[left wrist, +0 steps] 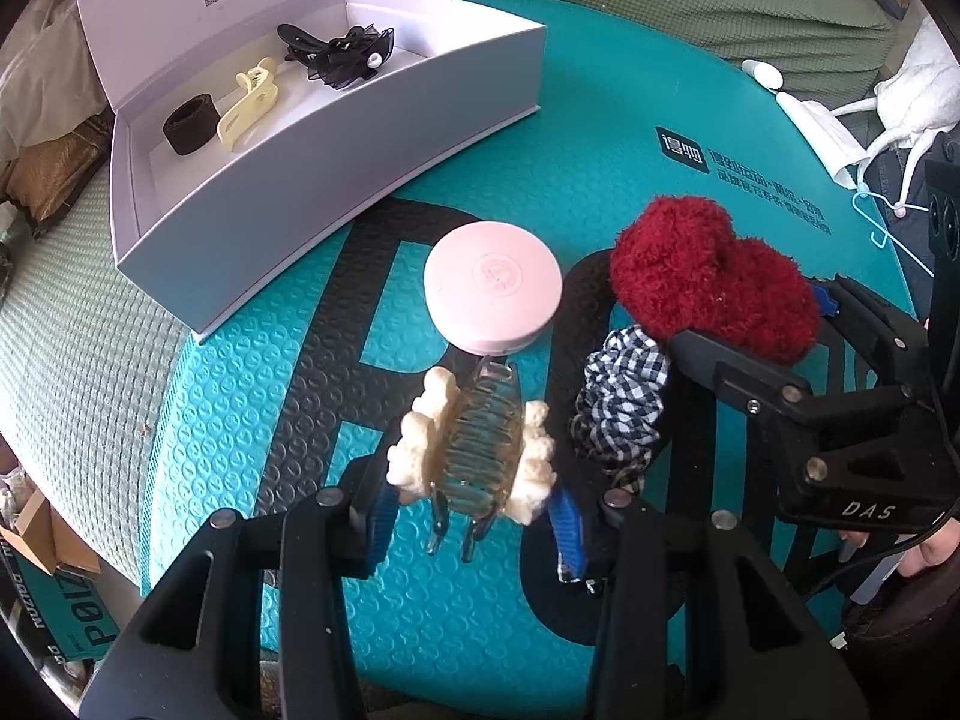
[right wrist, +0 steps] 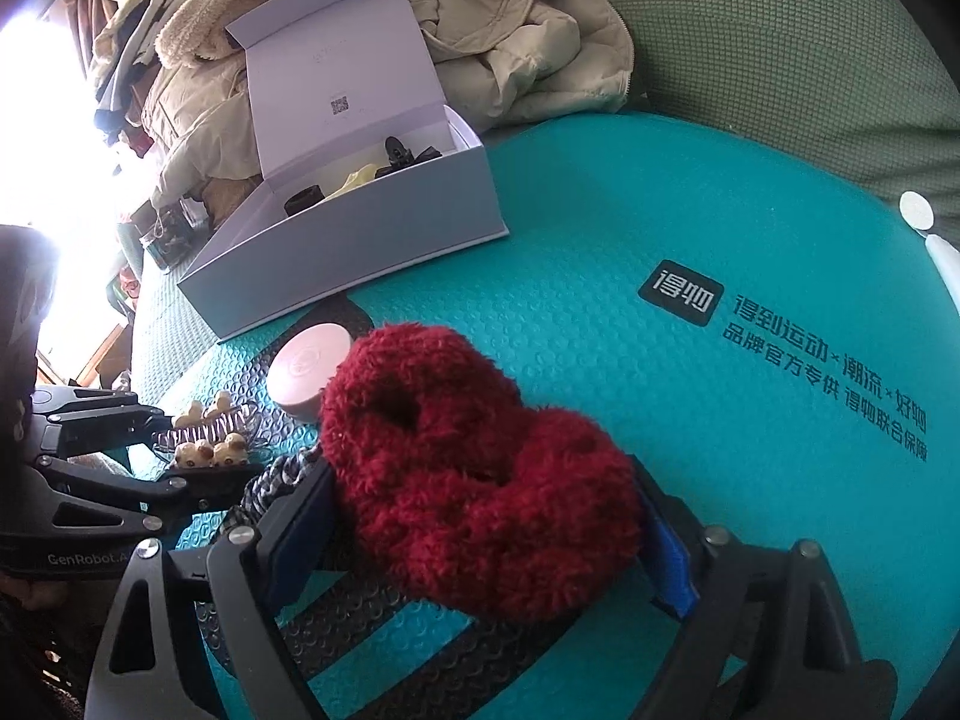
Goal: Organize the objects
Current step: 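Grasp the pearl-trimmed claw clip with the left tool while the right tool lifts the red scrunchie, then carry the pearl claw clip and red scrunchie with both tools toward the white box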
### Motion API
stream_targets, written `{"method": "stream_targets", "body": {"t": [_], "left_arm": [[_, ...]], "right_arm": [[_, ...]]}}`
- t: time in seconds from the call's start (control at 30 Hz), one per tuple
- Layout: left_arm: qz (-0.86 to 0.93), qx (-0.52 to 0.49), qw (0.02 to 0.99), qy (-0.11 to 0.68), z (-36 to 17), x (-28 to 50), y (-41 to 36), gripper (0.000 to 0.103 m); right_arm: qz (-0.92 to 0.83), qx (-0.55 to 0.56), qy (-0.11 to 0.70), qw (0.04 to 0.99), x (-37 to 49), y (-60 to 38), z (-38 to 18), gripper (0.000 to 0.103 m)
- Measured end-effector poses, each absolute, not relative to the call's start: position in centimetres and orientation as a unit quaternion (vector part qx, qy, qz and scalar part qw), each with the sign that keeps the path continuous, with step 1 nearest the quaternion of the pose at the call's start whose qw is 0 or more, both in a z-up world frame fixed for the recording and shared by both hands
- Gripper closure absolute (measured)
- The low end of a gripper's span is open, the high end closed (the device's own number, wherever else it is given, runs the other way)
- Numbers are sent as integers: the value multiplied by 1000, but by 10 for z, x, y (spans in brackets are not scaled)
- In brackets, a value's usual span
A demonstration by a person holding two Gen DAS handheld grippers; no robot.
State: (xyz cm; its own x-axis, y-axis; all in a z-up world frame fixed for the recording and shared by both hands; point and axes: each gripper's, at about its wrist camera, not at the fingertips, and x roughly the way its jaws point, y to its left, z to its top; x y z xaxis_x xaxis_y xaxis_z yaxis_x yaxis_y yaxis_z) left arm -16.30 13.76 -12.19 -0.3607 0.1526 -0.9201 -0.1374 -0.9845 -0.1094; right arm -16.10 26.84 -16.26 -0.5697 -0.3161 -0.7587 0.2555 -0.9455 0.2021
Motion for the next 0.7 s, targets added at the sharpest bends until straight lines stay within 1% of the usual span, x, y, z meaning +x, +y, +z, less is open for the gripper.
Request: {"method": "stream_targets", "body": {"t": [0.03,0.07,0.13,0.2,0.3,0.7], "left_arm": [[825,-558,87,-6,-122,-163,138,62],[826,-557,85,-4,-122,-162,138,63],[828,-555,84,-1,-121,-161,139,63],[827,-555,86,-4,-121,-161,138,63],[828,-553,90,-20,-119,-159,133,63],[838,-538,77,-48,-107,-149,117,63]], "right_arm": [[-886,434,-28,159,-160,267,-163,25],[-887,434,-24,154,-160,267,-162,31],[-890,431,-19,148,-159,267,-162,49],[-893,426,-27,143,-159,270,-161,56],[-892,426,-42,142,-158,275,-160,58],[-892,424,-40,153,-152,270,-147,58]]}}
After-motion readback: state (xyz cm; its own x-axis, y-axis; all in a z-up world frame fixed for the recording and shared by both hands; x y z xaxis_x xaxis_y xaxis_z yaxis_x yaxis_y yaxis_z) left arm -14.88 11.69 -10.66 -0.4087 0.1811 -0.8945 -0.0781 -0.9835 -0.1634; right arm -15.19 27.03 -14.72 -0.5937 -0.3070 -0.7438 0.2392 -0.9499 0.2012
